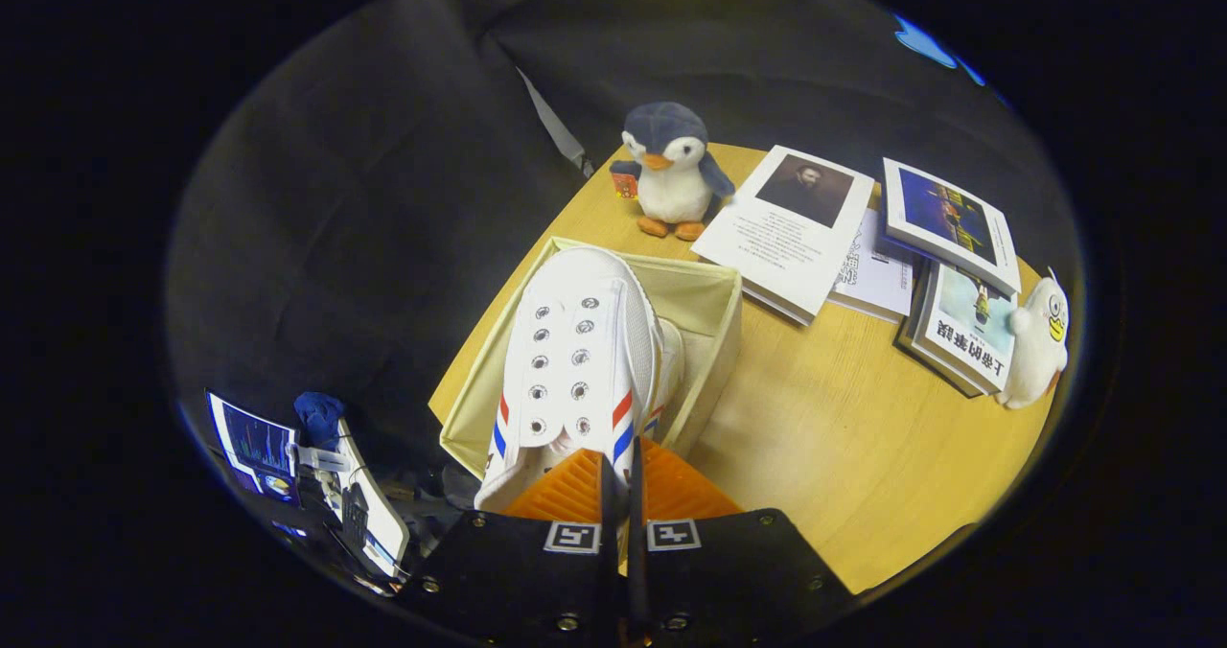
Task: Open the storage box then place both shoes into the box .Put the left shoe in first, then the right shoe, with the right side of both shoes facing outward in a uniform manner.
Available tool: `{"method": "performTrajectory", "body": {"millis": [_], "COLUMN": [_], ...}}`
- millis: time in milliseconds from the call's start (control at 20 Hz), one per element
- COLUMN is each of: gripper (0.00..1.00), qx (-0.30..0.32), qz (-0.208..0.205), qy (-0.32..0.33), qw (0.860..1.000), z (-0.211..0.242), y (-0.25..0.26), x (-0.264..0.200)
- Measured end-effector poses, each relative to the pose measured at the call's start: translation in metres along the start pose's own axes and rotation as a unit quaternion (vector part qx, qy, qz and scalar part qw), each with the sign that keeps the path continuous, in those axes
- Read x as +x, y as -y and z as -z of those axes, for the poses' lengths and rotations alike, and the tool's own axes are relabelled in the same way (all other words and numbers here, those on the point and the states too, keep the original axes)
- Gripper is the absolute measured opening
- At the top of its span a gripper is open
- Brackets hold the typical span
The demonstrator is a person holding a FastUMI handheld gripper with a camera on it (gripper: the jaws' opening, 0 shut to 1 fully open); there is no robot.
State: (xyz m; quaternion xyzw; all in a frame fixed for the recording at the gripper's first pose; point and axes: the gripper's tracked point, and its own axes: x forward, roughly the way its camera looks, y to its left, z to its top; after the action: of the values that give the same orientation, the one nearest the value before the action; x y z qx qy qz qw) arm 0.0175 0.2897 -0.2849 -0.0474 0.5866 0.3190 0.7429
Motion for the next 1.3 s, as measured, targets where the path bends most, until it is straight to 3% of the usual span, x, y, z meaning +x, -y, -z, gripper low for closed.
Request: {"method": "performTrajectory", "body": {"millis": [850, 900, 1000, 1050, 1150, 1300], "gripper": [0.03, 0.10, 0.40, 0.49, 0.86, 0.90], "qx": [-0.013, -0.008, 0.005, 0.000, -0.018, -0.022], "qz": [0.001, -0.017, -0.059, -0.059, -0.038, -0.017], "qy": [-0.008, -0.003, 0.025, 0.043, 0.078, 0.123], "qw": [1.000, 1.000, 0.998, 0.997, 0.996, 0.992], "z": [-0.020, -0.021, -0.031, -0.039, -0.050, -0.061], "y": [-0.029, -0.036, -0.053, -0.051, -0.038, -0.012], "x": [0.044, 0.044, 0.039, 0.025, 0.005, -0.023]}}
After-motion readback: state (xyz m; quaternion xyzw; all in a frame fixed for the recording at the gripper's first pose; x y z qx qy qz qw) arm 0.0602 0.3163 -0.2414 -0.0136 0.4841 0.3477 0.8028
